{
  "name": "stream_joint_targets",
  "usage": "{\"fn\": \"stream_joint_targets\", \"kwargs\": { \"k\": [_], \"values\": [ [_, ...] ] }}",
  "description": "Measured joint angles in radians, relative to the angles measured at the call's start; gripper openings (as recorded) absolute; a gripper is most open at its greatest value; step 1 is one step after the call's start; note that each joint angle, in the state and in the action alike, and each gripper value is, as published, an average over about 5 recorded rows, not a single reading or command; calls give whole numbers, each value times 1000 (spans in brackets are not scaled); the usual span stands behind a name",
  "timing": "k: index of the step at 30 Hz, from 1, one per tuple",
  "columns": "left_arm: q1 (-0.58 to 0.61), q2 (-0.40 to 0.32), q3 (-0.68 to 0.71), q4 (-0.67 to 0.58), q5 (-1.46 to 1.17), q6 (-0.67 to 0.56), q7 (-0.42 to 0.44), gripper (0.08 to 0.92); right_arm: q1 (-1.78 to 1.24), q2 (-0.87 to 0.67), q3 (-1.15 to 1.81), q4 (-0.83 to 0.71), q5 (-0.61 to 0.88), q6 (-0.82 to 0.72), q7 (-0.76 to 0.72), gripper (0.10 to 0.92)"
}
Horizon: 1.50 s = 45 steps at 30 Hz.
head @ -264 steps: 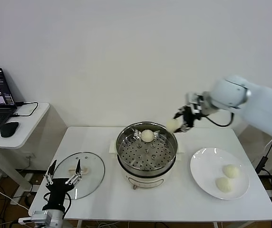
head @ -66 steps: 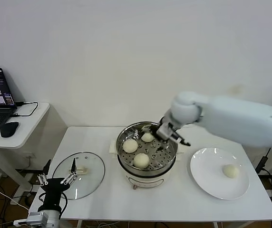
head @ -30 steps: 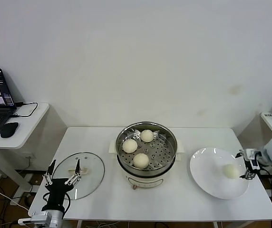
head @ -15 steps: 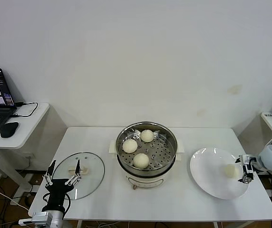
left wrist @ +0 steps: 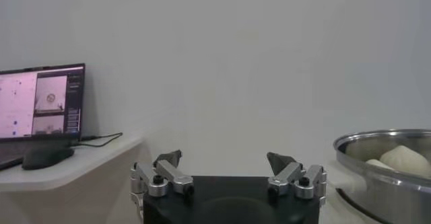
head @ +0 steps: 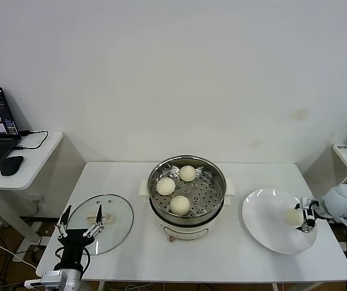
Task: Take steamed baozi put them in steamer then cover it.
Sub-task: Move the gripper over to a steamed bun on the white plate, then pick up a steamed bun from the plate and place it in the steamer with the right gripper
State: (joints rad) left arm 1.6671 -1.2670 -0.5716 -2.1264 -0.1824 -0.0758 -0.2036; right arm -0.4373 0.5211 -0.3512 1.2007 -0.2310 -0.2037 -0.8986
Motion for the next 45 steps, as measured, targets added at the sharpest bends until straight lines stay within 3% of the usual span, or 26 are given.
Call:
{"fn": "stream_joint_targets", "kwargs": {
  "k": [11,23,34,45],
  "values": [
    [2,-2,1,-2,0,-2,0,823,15,1,-6,-1,2,-8,-10,607],
    [8,-2,-1,-14,-1,-2,0,823,22,-24,-8,30,11,-20,-24,540],
    [8,0,-1,-20,-2,-3,-1,823,117,-102,-68,129,78,-56,-32,538],
    [-7,12,17,-21,-1,-2,-1,823,417,-196,-234,317,284,-149,-31,551]
  ]
}}
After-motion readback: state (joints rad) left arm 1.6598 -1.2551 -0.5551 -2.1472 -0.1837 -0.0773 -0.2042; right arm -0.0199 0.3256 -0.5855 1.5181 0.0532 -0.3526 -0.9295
